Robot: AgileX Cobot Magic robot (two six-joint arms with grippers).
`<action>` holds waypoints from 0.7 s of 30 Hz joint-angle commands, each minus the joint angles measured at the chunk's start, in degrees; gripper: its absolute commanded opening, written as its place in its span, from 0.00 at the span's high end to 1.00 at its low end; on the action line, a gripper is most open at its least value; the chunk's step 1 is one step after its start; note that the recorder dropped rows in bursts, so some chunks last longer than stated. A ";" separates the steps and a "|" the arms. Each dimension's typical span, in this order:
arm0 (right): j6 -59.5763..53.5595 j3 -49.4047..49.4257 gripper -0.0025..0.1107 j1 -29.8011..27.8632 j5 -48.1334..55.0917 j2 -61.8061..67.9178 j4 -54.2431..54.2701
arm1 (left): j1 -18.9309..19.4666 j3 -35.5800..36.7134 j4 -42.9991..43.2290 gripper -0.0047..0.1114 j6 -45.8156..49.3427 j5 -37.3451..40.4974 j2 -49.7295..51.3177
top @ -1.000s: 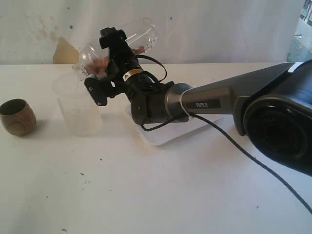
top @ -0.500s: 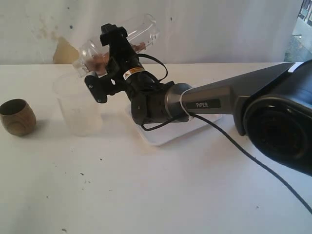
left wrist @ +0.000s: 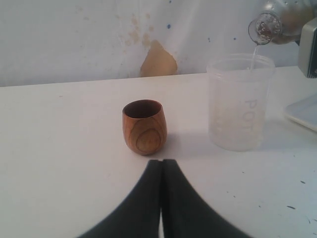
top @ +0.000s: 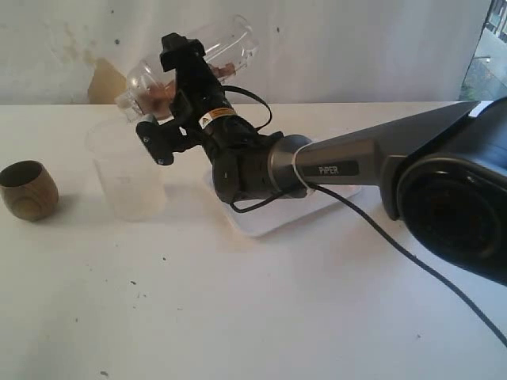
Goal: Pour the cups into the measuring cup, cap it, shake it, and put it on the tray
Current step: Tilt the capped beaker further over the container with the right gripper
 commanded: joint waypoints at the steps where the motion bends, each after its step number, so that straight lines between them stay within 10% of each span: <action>1: -0.94 -0.77 0.98 0.03 -3.18 -1.27 -1.59 | -0.29 0.12 0.18 0.96 0.07 -0.46 -0.28; 21: -0.94 -0.77 0.98 -0.17 -2.17 -1.16 -7.44 | -0.29 0.12 0.18 0.96 0.07 -0.46 -0.28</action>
